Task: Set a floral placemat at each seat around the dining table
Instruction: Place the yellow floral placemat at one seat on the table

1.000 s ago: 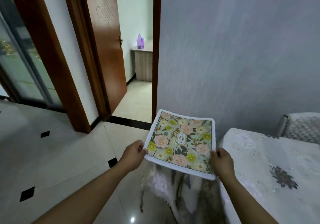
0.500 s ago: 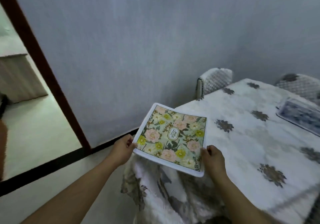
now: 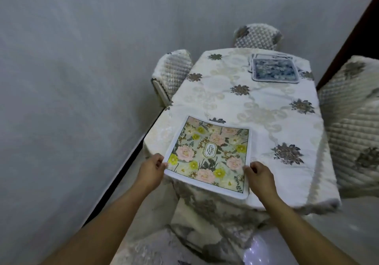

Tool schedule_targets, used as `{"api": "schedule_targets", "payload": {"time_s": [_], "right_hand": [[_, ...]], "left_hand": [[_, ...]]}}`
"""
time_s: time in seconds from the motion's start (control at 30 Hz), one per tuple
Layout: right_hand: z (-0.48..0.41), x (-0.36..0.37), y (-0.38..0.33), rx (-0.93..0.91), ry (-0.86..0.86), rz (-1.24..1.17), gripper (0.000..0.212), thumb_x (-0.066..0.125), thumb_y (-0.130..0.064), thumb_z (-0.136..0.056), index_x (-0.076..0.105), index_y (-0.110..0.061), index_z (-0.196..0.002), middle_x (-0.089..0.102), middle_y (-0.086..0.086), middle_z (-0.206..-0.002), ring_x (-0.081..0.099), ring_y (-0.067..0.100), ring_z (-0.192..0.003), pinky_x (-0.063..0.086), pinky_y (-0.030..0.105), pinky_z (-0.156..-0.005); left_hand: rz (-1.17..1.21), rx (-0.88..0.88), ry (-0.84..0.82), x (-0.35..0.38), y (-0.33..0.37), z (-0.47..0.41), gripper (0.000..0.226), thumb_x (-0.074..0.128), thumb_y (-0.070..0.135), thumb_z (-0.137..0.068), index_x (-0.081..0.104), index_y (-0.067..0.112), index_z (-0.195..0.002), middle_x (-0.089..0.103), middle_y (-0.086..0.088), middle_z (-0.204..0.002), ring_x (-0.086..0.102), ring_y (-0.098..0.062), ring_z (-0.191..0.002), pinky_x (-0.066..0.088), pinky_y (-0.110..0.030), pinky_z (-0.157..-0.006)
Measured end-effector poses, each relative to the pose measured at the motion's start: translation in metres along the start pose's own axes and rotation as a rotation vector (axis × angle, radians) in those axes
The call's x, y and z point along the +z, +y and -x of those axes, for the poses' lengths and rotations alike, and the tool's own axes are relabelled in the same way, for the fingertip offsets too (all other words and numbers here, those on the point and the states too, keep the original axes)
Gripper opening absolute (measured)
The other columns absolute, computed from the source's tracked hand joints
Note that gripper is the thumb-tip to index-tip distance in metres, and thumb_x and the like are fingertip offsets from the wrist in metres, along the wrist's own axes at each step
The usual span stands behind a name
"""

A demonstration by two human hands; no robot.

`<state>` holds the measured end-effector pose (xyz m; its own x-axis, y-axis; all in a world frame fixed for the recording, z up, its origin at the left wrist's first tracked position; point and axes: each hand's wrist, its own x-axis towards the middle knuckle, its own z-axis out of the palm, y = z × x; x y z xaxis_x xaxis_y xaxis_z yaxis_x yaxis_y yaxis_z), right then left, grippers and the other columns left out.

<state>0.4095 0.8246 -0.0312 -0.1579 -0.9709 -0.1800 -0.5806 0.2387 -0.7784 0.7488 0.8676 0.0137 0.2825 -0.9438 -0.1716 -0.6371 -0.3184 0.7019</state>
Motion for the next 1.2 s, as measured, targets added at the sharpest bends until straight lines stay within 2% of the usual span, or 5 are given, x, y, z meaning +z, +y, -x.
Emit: {"api": "schedule_targets", "payload": {"time_s": [0.13,0.37,0.67,1.0,1.2], "right_hand": [[-0.030,0.012,0.010,0.070,0.056,0.026,0.034,0.057,-0.028,-0.093,0.046,-0.012,-0.064,0.055,0.006,-0.062,0.053,0.022,-0.061,0.037,0.033,-0.055],[-0.056,0.033,0.042,0.180,0.183,0.179,0.035,0.056,-0.028,-0.094,0.042,-0.015,-0.064,0.051,0.001,-0.060,0.048,0.015,-0.057,0.027,0.030,-0.048],[-0.067,0.074,0.065,0.325,0.319,0.316,0.029,0.047,-0.031,-0.097,0.043,-0.017,-0.072,0.057,0.008,-0.073,0.051,0.029,-0.064,0.038,0.034,-0.053],[-0.048,0.083,0.042,0.389,0.202,0.471,0.028,0.055,-0.022,-0.089,0.043,-0.008,-0.110,0.052,0.020,-0.108,0.055,0.041,-0.097,0.048,0.043,-0.078],[-0.009,0.059,0.013,0.307,0.075,0.645,0.035,0.050,-0.042,-0.092,0.047,-0.016,-0.114,0.055,0.011,-0.113,0.053,0.030,-0.104,0.047,0.039,-0.085]], "left_hand": [[-0.090,0.083,-0.040,0.027,-0.006,-0.058,0.017,0.060,0.027,-0.092,0.054,0.020,-0.078,0.058,0.005,-0.071,0.053,-0.012,-0.062,0.037,-0.022,-0.050],[-0.036,0.157,-0.190,0.084,-0.023,-0.109,0.018,0.060,0.022,-0.093,0.053,0.013,-0.078,0.055,0.002,-0.068,0.051,-0.009,-0.060,0.034,-0.020,-0.049],[-0.148,0.170,-0.249,0.110,-0.056,-0.126,0.023,0.061,0.030,-0.092,0.052,0.013,-0.079,0.055,-0.003,-0.068,0.055,-0.027,-0.069,0.039,-0.034,-0.060],[-0.208,0.139,-0.258,0.109,-0.057,-0.121,0.025,0.060,0.034,-0.092,0.053,0.014,-0.079,0.063,-0.007,-0.077,0.059,-0.026,-0.072,0.047,-0.033,-0.064],[-0.344,0.146,-0.426,0.079,-0.046,-0.117,0.032,0.062,0.035,-0.088,0.042,0.013,-0.099,0.059,-0.013,-0.106,0.060,-0.028,-0.095,0.047,-0.032,-0.071]]}}
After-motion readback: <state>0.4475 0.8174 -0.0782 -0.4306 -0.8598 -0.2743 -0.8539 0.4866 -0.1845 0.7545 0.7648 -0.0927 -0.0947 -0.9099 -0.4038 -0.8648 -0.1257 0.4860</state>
